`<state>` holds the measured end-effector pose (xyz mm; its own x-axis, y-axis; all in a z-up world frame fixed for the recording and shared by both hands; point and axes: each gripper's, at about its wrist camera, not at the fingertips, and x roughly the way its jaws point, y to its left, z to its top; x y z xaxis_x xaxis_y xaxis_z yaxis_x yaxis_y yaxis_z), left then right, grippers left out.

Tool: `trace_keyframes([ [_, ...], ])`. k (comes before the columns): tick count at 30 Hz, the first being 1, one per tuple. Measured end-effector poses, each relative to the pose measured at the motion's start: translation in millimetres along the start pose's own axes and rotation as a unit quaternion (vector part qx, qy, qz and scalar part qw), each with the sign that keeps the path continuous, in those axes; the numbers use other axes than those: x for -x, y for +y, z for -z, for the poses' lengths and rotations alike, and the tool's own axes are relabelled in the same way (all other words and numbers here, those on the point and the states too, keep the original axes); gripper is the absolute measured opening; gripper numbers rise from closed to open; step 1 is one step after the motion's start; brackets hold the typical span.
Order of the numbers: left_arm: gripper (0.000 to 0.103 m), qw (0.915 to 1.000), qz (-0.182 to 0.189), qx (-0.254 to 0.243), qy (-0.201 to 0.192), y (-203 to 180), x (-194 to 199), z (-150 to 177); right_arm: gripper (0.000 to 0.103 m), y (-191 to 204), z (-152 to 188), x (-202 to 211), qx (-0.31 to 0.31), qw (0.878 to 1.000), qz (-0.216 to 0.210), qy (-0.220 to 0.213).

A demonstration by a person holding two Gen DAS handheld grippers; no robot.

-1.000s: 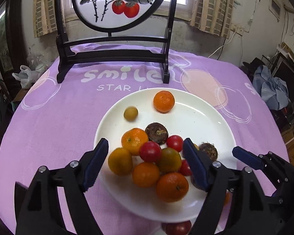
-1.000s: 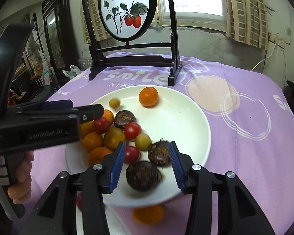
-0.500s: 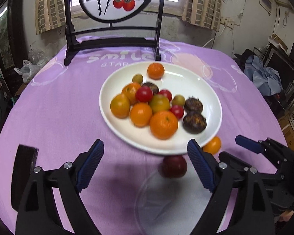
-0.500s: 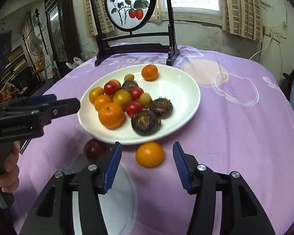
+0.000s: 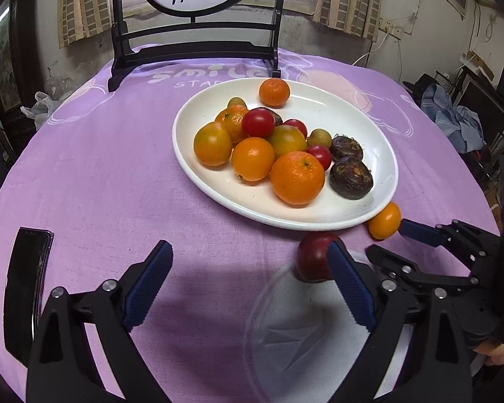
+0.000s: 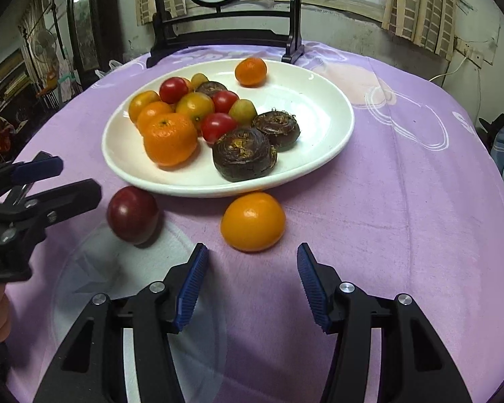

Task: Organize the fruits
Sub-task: 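Grasp an orange tomato with the right gripper while the left grasps a dark red tomato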

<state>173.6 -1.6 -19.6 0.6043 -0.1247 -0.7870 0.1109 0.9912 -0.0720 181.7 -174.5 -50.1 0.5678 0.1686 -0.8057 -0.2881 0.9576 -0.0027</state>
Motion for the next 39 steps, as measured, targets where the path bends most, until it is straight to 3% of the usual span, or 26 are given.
trace_keyframes([
  [4, 0.09, 1.0, 0.003, 0.006, 0.007, 2.8, -3.7, -0.9, 0.055, 3.1, -10.9, -8.7, -0.001, 1.0, 0.009, -0.002],
  [5, 0.091, 0.9999, 0.004, 0.006, 0.008, 2.9, -4.0, -1.0, 0.039, 4.4, -12.7, -10.2, 0.0, 1.0, 0.02, -0.004],
  [19, 0.091, 0.9996, 0.006, -0.023, 0.012, -14.1, -8.6, 5.2, 0.04, -3.8, 12.2, 21.6, -0.016, 1.0, 0.007, -0.009],
  [29, 0.091, 0.9976, 0.012, -0.05, 0.047, -38.6, -24.4, 14.7, 0.04, -11.8, 39.5, 42.5, -0.023, 1.0, -0.001, -0.02],
  [32, 0.076, 0.9965, 0.006, -0.059, 0.059, -46.7, -36.2, 13.2, 0.04, -14.1, 40.4, 44.5, -0.03, 0.999, -0.008, -0.024],
  [35, 0.068, 0.9963, -0.006, -0.066, 0.055, -52.2, -40.6, 9.9, 0.04, -13.8, 43.1, 43.8, -0.03, 0.999, -0.014, -0.022],
  [39, 0.038, 0.9954, 0.017, -0.075, 0.056, -59.8, -38.5, 7.2, 0.04, -15.4, 43.8, 45.1, -0.032, 0.999, -0.016, -0.024],
])
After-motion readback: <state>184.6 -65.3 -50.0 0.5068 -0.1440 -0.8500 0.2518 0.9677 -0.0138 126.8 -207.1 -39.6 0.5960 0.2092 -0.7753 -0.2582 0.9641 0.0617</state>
